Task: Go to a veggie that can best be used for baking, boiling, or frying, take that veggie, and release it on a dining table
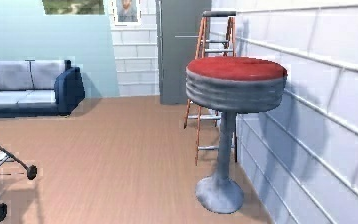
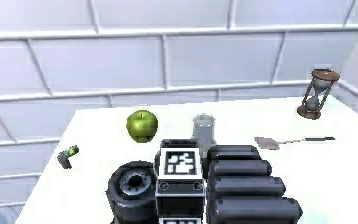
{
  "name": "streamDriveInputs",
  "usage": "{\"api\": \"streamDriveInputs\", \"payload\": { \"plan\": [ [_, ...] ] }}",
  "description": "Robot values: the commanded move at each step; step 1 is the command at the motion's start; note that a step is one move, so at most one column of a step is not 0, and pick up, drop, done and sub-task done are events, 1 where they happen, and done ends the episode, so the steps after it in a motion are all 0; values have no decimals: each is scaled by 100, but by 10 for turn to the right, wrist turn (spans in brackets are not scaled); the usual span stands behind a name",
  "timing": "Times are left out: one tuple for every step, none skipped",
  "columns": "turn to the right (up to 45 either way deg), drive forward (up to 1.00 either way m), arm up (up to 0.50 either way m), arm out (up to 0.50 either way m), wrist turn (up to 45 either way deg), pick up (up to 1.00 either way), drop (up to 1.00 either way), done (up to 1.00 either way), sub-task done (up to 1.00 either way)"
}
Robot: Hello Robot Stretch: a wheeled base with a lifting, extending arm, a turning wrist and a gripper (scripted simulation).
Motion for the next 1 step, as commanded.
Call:
{"api": "streamDriveInputs", "payload": {
  "plan": [
    [390,0,0,0,0,0,0,0,0]
  ]
}}
